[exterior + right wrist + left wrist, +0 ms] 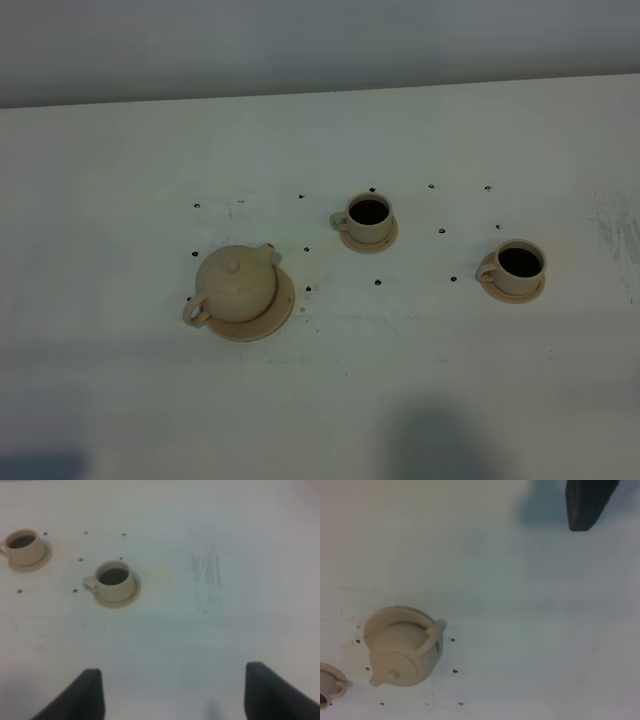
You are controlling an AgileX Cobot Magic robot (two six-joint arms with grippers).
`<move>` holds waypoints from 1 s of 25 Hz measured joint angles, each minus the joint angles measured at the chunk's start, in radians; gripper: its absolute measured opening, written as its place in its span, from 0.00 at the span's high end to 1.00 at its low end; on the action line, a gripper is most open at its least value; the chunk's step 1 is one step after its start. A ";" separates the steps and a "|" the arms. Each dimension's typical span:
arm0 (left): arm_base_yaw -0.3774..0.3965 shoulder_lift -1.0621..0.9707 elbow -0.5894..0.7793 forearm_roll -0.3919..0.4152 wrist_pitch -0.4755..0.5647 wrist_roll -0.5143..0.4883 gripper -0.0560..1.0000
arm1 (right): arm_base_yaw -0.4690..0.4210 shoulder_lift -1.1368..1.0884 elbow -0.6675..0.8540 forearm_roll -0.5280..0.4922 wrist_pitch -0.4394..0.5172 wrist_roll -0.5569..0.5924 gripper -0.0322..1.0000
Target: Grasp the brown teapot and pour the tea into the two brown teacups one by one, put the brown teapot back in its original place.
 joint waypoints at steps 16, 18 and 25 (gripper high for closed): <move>0.000 0.000 0.000 0.000 0.000 0.000 0.48 | -0.002 0.000 0.000 0.000 0.000 -0.019 0.41; 0.000 0.000 0.000 0.000 0.000 0.000 0.48 | -0.002 0.000 0.000 0.000 0.000 -0.020 0.41; 0.000 0.000 0.000 0.000 0.000 0.000 0.48 | -0.002 0.000 0.000 0.000 0.000 -0.020 0.41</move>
